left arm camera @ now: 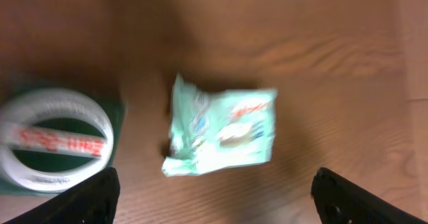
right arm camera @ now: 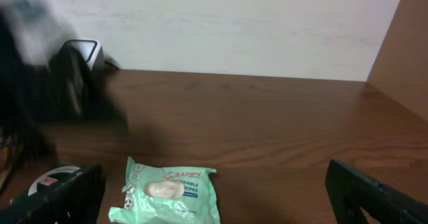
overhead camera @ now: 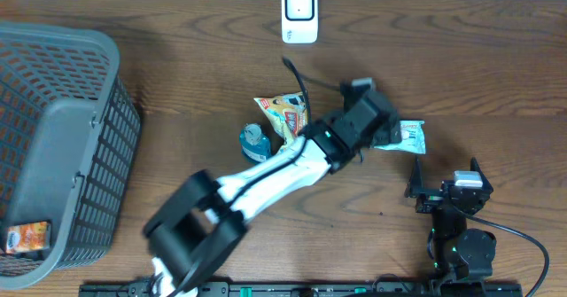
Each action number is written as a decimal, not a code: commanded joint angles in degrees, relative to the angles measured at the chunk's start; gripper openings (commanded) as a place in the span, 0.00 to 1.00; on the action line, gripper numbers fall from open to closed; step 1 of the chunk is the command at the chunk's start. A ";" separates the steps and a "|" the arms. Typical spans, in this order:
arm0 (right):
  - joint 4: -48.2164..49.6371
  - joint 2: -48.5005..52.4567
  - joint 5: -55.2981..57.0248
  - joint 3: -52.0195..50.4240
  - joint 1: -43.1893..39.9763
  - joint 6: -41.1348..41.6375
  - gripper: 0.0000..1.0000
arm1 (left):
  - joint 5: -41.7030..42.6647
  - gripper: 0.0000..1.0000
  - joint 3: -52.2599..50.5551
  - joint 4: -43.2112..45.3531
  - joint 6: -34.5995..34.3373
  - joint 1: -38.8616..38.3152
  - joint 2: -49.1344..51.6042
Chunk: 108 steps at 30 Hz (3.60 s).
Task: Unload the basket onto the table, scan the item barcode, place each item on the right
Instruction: 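Carry the mint-green pack toward the table centre near the scanner, then release the mint-green pack right of the green tin and withdraw left gripper, then reach the left gripper into the basket and grasp the orange Kleenex pack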
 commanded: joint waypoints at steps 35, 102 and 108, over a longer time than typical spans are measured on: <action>-0.17 -0.31 -0.04 -0.04 0.33 -0.52 0.99 | -13.03 0.93 8.79 -71.63 -3.93 78.36 -28.68; -0.17 -0.31 -0.07 -0.04 0.33 -0.50 0.99 | -27.04 0.07 -21.92 -37.66 -5.31 107.65 -8.90; -0.17 -0.31 -0.07 -0.04 0.35 -0.52 0.99 | -20.24 0.07 -21.00 -37.22 -5.27 104.24 -9.55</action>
